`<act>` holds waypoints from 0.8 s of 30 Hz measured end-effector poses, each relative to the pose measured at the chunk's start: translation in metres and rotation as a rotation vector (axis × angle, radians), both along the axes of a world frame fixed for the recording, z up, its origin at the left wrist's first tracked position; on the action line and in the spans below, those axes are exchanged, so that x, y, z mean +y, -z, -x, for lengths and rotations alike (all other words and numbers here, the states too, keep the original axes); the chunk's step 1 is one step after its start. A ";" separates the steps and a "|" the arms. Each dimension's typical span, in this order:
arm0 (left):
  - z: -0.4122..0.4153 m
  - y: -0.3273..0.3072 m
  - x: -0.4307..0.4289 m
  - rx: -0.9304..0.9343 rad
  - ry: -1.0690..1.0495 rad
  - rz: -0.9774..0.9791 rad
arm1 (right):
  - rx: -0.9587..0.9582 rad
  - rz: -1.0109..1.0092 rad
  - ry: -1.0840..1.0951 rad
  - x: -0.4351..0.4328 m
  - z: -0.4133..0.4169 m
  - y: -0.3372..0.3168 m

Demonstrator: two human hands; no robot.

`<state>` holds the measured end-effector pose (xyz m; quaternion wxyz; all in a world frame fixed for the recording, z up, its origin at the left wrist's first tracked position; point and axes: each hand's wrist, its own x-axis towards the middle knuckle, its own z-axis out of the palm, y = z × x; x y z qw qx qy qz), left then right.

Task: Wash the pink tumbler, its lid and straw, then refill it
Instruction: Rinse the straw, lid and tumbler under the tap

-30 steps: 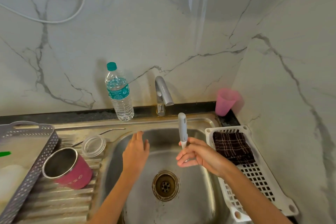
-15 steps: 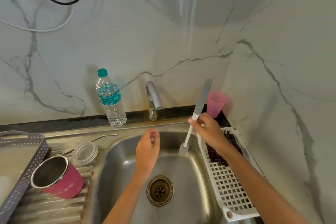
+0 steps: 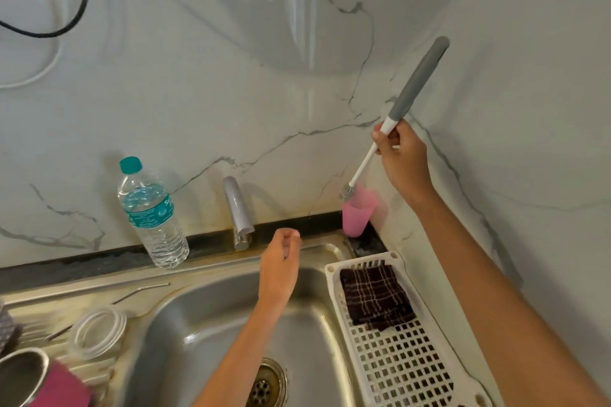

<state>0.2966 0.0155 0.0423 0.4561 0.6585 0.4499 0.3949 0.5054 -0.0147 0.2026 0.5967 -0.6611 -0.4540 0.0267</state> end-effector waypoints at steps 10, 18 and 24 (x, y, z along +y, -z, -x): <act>-0.009 0.008 0.013 0.040 -0.029 -0.019 | -0.166 0.156 0.029 0.034 -0.024 0.028; -0.002 0.023 0.018 0.072 -0.040 0.020 | -0.122 0.311 0.031 0.047 -0.031 0.062; 0.002 0.028 0.020 0.077 -0.049 0.036 | -0.113 0.422 0.051 0.057 -0.030 0.080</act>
